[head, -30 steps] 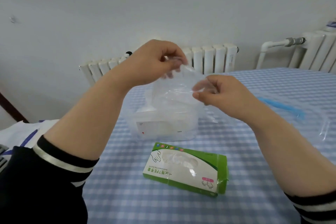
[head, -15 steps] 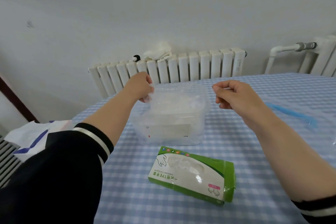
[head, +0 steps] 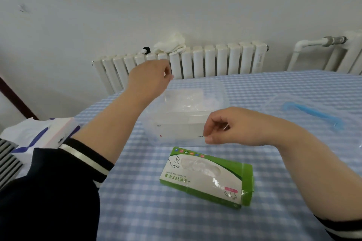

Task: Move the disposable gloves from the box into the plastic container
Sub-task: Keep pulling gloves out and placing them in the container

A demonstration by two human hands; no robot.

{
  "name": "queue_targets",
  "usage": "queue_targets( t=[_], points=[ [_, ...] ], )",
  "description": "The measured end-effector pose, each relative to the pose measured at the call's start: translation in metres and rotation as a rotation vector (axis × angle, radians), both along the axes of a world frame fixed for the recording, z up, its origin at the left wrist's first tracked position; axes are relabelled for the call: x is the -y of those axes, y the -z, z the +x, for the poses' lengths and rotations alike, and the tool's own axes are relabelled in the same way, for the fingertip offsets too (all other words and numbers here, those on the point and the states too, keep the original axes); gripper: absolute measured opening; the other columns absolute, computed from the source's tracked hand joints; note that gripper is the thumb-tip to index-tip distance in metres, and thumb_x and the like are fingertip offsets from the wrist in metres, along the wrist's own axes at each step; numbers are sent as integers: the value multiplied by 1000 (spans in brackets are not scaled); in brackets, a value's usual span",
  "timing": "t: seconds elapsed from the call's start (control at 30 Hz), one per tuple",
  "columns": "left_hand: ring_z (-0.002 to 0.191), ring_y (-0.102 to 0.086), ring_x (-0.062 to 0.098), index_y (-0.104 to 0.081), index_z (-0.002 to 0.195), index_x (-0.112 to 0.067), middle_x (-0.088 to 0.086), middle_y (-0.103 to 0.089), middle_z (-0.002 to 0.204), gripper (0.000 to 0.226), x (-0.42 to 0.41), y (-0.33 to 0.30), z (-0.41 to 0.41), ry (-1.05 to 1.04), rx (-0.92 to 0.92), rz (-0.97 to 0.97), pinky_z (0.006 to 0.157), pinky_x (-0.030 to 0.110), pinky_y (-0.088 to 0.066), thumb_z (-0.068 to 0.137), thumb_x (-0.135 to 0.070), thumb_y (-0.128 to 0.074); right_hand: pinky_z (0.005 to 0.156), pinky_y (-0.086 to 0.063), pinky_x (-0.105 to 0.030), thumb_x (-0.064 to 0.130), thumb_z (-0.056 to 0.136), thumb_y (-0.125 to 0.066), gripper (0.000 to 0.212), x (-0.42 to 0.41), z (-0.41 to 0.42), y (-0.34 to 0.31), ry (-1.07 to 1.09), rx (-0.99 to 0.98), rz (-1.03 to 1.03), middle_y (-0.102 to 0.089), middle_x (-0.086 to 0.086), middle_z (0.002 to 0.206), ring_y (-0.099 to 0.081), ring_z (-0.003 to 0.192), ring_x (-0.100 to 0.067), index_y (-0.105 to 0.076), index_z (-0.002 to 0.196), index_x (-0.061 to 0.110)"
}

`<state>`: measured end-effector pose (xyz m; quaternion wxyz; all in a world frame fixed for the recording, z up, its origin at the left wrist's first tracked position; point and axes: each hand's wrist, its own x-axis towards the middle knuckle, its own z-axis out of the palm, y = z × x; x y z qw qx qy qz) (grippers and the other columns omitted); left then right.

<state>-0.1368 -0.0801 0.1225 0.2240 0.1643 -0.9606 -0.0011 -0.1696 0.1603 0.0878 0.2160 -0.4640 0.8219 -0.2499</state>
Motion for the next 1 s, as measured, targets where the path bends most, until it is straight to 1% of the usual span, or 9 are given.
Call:
queue_targets(
  t=[0.13, 0.23, 0.33, 0.4, 0.47, 0.53, 0.63, 0.8, 1.0],
  points=[
    [62, -52, 13, -53, 84, -23, -7, -57, 66, 29, -46, 13, 46, 129, -114, 116, 55, 26, -40, 98, -47, -47, 99, -43, -34, 54, 86, -63, 46, 12, 17, 23, -108, -120, 410, -50, 15, 130, -53, 113, -11, -48, 126, 39],
    [58, -53, 9, -52, 68, -21, -6, -57, 60, 48, -68, 32, 82, 142, 248, 145, 57, 29, -42, 95, -59, -42, 92, -49, -37, 56, 81, -68, 54, 16, 22, 36, -55, -64, 461, -58, 10, 123, -59, 101, -14, -39, 123, 38],
    [55, -67, 10, -64, 86, -15, -3, -71, 68, 58, -71, 54, 112, 112, 708, 258, 60, 25, -50, 91, -68, -39, 78, -48, -33, 60, 78, -68, 51, 17, 32, 37, -6, -212, 471, -61, 6, 105, -58, 89, -16, -42, 108, 27],
    [63, -70, 12, -62, 100, -20, -5, -73, 78, 60, -68, 65, 123, 88, 797, 300, 68, 29, -54, 87, -74, -38, 64, -46, -27, 58, 85, -61, 38, 16, 44, 35, -21, -258, 462, -63, 5, 91, -61, 76, -15, -46, 97, 24],
    [86, -67, 11, -56, 116, -30, -12, -70, 99, 62, -66, 70, 127, 111, 793, 263, 80, 32, -51, 84, -79, -35, 51, -47, -20, 50, 93, -55, 31, 14, 56, 35, -61, -90, 424, -70, 3, 80, -68, 64, -15, -56, 93, 19],
    [110, -58, 7, -44, 134, -37, -20, -59, 127, 71, -65, 71, 127, 180, 783, 307, 95, 33, -45, 79, -81, -37, 54, -50, -22, 46, 93, -56, 31, 13, 63, 37, -73, 70, 340, -74, 2, 76, -71, 64, -14, -62, 92, 16],
    [126, -47, 4, -25, 147, -42, -23, -44, 143, 90, -63, 71, 128, 319, 785, 393, 104, 31, -40, 71, -76, -60, 67, -44, -19, 52, 83, -67, 23, 10, 61, 34, -25, -197, 142, -64, 17, 85, -59, 79, -2, -60, 88, 30],
    [112, -43, 8, -26, 147, -37, -10, -50, 129, 98, -63, 85, 127, 397, 800, 199, 96, 32, -43, 68, -60, -79, 86, -41, -22, 61, 65, -78, 78, 5, 70, 48, -98, -124, 202, -37, 21, 120, -40, 108, -1, -35, 126, 40],
    [109, -50, 7, -42, 136, -38, -19, -53, 120, 74, -57, 108, 117, 432, 593, 348, 91, 28, -44, 72, -57, -75, 79, -39, -25, 56, 75, -72, 71, 7, 56, 63, -69, -276, 258, -41, 14, 120, -36, 108, -5, -35, 131, 31]
  ],
)
